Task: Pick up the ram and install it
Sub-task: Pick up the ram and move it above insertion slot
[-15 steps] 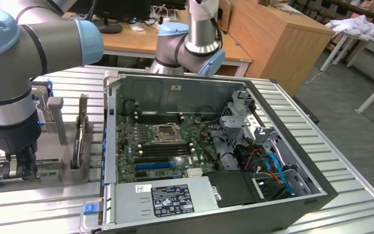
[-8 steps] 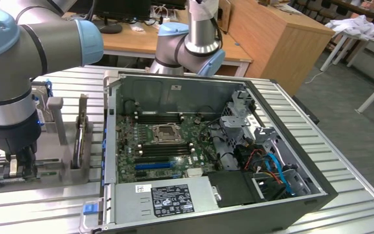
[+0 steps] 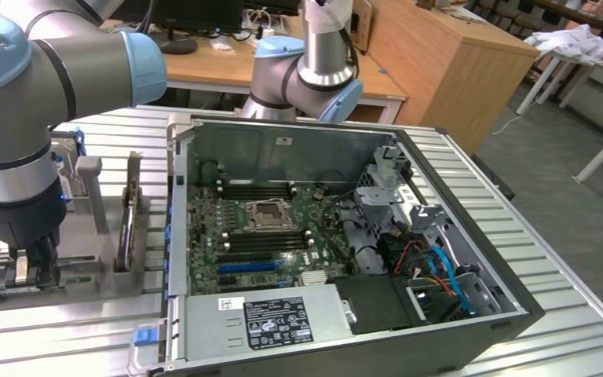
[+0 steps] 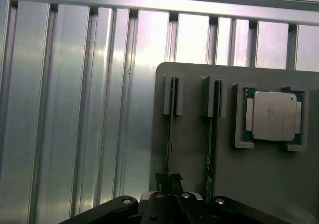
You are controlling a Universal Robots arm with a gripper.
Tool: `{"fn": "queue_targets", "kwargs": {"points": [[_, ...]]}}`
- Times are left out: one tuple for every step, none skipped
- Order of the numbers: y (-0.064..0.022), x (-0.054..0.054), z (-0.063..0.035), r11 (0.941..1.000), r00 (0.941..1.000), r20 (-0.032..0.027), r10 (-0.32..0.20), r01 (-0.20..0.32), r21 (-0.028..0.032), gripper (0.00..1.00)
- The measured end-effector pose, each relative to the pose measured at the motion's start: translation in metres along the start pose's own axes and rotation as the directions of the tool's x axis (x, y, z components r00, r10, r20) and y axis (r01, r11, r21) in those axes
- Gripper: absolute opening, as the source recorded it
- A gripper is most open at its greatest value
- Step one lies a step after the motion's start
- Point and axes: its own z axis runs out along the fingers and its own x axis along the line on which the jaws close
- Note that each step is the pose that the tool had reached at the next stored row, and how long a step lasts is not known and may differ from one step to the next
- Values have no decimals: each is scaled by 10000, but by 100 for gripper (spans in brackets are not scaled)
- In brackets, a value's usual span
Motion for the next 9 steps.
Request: {"fn": "queue_targets", "kwargs": {"points": [[0, 0, 0, 10000, 10000, 0, 0, 0, 0, 12], [0, 0, 0, 10000, 10000, 0, 0, 0, 0, 12], [0, 0, 0, 10000, 10000, 0, 1, -1, 0, 12], [0, 0, 0, 10000, 10000, 0, 0, 0, 0, 12], [0, 0, 0, 10000, 10000, 0, 0, 0, 0, 12], [0, 0, 0, 10000, 10000, 0, 0, 0, 0, 12], [0, 0, 0, 10000, 10000, 0, 0, 0, 0, 12], [0, 0, 0, 10000, 10000, 0, 0, 0, 0, 12], [0, 0, 0, 10000, 10000, 0, 0, 0, 0, 12]]}}
